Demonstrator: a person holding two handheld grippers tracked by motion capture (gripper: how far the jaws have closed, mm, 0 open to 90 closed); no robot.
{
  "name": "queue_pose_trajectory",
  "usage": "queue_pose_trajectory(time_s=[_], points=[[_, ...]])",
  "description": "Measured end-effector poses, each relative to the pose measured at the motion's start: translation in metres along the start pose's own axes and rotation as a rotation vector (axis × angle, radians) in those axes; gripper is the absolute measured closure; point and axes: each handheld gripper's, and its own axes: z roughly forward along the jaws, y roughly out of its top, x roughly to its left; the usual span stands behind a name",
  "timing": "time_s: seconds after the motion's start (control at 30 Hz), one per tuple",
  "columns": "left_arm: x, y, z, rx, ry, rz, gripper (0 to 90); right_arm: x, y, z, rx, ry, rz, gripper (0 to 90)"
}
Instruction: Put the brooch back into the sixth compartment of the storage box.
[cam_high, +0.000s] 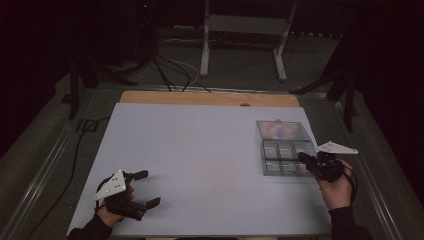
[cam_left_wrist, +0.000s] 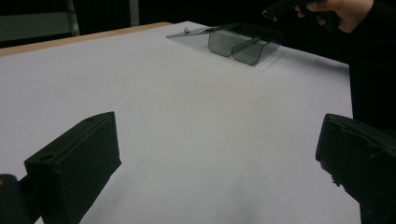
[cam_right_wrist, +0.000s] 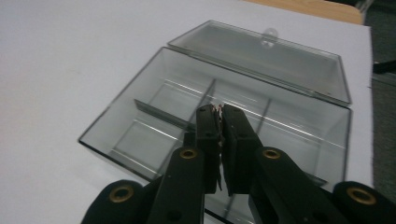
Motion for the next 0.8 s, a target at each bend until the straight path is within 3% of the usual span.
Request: queue_pose_trajectory(time_s=[0.8], points=[[0.000, 0.000, 0.000, 0.001, -0.003, -0.003, 1.2, -0.023, -0.012, 0.002, 0.036, -0.071, 0.047, 85.9]])
